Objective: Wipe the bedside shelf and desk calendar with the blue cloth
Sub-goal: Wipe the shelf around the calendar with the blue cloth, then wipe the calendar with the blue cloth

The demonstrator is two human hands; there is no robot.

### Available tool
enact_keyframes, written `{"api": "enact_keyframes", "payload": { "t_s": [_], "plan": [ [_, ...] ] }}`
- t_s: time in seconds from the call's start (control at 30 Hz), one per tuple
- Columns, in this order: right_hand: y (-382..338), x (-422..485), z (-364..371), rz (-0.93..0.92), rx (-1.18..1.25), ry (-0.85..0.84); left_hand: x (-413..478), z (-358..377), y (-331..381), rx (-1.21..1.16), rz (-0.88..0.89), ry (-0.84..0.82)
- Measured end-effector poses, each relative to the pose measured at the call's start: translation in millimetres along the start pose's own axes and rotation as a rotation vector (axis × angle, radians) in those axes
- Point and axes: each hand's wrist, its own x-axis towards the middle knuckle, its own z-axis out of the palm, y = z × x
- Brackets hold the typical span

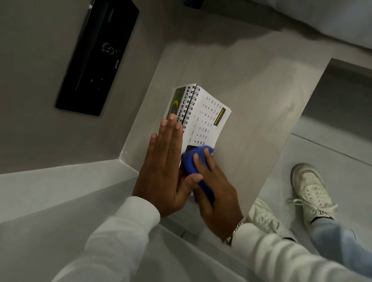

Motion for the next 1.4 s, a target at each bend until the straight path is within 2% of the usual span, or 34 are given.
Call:
{"api": "enact_keyframes", "payload": {
  "t_s": [0.1,0.33,0.6,0.73,0.9,1.03,1.1,1.27,1.4],
  "plan": [
    [4,5,2,-0.001,-0.011,0.029,0,-1,0,0.009,0.005,-0.004],
    [1,88,-15,-0.015,-0.042,0.276,0,1,-1,0.011,0.023,-0.004],
    [4,118,-39,0.083,-0.053,0.324,1,6,-5,0.042,0.005,0.023],
    [2,77,-24,0.017,-0.102,0.213,0,7,-6,0.043,0.014,0.018],
    [11,7,-7,-0.065,-0.093,-0.069,0,5,-4,0.054,0.008,0.018],
    [24,-8,-40,-0.110,-0.204,-0.355,0,3,-1,0.079,0.004,0.010],
    [23,2,-69,-0.175,-0.288,-0.447,0,0,0,0.096,0.000,0.013],
    [18,76,-150,-0.255,-0.534,-0.434,-3,-5,7,0.243,-0.032,0.032],
    [22,146,-188,-0.315,-0.764,-0.430,-4,-2,18,0.300,-0.136,0.069]
  ]
}}
